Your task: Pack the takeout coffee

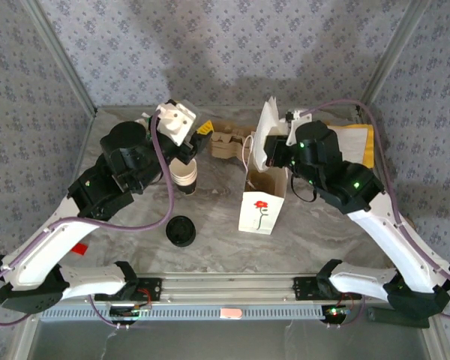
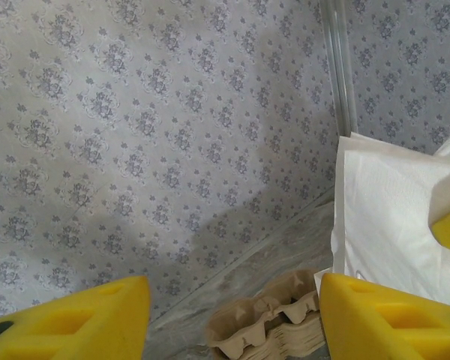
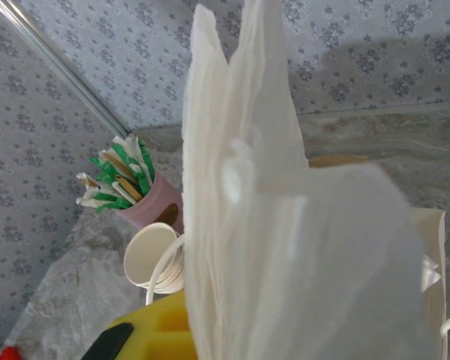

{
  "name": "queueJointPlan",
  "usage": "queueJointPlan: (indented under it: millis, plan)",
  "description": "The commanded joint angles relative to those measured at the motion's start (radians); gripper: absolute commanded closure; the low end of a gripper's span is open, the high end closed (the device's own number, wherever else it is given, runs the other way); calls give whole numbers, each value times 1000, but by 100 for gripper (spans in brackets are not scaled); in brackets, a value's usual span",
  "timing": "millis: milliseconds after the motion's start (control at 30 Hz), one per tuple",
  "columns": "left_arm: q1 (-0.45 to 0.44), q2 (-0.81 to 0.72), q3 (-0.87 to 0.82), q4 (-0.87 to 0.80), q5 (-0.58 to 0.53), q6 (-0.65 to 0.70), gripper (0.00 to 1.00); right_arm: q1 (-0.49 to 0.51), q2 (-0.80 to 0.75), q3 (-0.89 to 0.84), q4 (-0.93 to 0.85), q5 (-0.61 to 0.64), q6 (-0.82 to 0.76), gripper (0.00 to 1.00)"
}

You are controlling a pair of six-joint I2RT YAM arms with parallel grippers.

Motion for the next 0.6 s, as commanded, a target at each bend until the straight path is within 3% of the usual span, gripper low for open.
queueJointPlan:
  millis: [0, 200, 567]
  plan:
    - [9, -26, -2, 22, -1, -7, 39, 21, -29, -47, 35, 87, 42, 100]
    - [17, -35, -8, 15, 2, -3, 39, 28, -57, -157, 125, 126, 101, 100]
    - [34, -56, -15, -1, 3, -2, 39, 13, -7, -230, 330, 30, 78, 100]
